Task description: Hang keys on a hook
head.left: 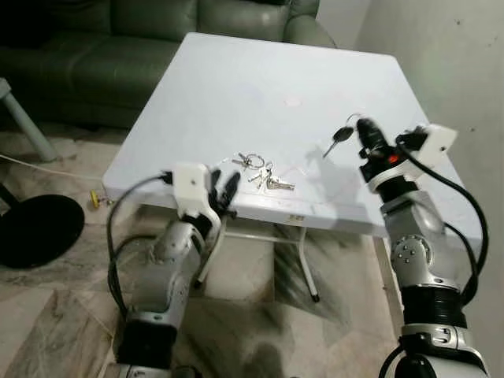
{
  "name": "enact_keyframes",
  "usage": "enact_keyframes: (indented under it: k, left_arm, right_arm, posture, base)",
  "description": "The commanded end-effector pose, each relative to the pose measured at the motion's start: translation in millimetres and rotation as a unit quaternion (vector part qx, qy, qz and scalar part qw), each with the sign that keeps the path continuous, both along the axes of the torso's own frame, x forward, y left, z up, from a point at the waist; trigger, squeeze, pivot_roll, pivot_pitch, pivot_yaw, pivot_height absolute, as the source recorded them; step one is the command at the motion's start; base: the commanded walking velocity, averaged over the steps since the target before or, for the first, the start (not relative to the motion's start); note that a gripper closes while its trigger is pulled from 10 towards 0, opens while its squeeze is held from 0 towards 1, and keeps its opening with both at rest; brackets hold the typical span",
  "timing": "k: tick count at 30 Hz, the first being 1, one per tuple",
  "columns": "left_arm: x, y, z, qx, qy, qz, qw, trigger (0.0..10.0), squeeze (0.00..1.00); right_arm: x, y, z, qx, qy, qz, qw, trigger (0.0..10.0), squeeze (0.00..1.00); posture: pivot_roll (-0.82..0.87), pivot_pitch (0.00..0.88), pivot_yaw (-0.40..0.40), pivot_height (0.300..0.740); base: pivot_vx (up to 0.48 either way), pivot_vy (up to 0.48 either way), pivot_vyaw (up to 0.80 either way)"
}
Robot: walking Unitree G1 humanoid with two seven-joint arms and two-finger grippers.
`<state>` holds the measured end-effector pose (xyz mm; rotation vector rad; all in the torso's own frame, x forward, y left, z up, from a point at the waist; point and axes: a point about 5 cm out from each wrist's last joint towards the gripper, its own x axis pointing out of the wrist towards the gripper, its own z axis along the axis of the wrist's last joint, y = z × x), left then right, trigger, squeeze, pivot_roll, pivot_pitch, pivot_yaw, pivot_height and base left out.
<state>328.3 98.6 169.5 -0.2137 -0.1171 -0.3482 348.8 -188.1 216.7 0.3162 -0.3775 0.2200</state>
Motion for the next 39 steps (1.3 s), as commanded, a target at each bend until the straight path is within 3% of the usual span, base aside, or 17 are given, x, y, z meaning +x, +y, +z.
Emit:
enact_keyframes:
  k: [1, 3, 12, 16, 20, 22, 29, 39]
  left_arm:
    - [1.8, 0.3, 3.7, -0.006, -0.004, 0.004, 1.0, 10.0, 0.0]
    - [3.0, 3.8, 14.5, -0.012, -0.024, 0.012, 1.0, 10.0, 0.0]
    - [-0.2, 8.3, 11.8, -0.021, -0.031, 0.035, 0.999, 10.0, 0.0]
    - [-8.5, 10.0, -0.8, -0.027, -0.022, 0.035, 0.999, 10.0, 0.0]
    - [-11.6, 10.1, -9.1, -0.019, -0.012, 0.035, 0.999, 10.0, 0.0]
    - [-14.5, 11.3, -21.1, -0.016, 0.003, 0.038, 0.999, 10.0, 0.0]
    - [-13.1, 15.3, -34.8, -0.006, 0.019, 0.045, 0.999, 10.0, 0.0]
    - [-4.7, 26.3, -48.6, 0.0, 0.027, 0.063, 0.998, 10.0, 0.0]
  right_arm:
    - [-6.1, -3.2, 7.9, -0.024, -0.021, -0.022, 0.999, 10.0, 0.0]
    - [-16.3, -1.6, 8.4, -0.056, -0.03, -0.039, 0.997, 10.0, 0.0]
    - [-34.0, 2.3, -15.9, -0.078, 0.002, -0.045, 0.996, 10.0, 0.0]
    - [-47.3, 5.9, -43.7, -0.078, 0.043, -0.053, 0.995, 10.0, 0.0]
    - [-52.1, 7.1, -52.3, -0.075, 0.054, -0.058, 0.994, 10.0, 0.0]
    - [-57.2, 9.4, -67.1, -0.081, 0.076, -0.068, 0.991, 10.0, 0.0]
    - [-59.2, 6.4, -83.4, -0.084, 0.102, -0.082, 0.988, 10.0, 0.0]
    - [-49.1, -1.1, -92.4, -0.127, 0.109, -0.09, 0.982, 10.0, 0.0]
  posture:
    - [0.1, 0.0, -0.08, 0.736]
    - [0.1, 0.0, -0.078, 0.736]
    - [0.09, 0.0, -0.079, 0.736]
    - [0.09, 0.0, -0.079, 0.736]
    - [0.09, 0.0, -0.079, 0.736]
    - [0.09, 0.0, -0.078, 0.736]
    - [0.1, 0.0, -0.073, 0.736]
    - [0.1, 0.0, -0.075, 0.736]
  base:
    - [0.0, 0.0, 0.0]
    - [0.0, 0.0, 0.0]
    - [0.0, 0.0, 0.0]
    - [0.0, 0.0, 0.0]
    - [0.0, 0.0, 0.0]
    - [0.0, 0.0, 0.0]
    - [0.0, 0.0, 0.0]
    - [0.0, 0.0, 0.0]
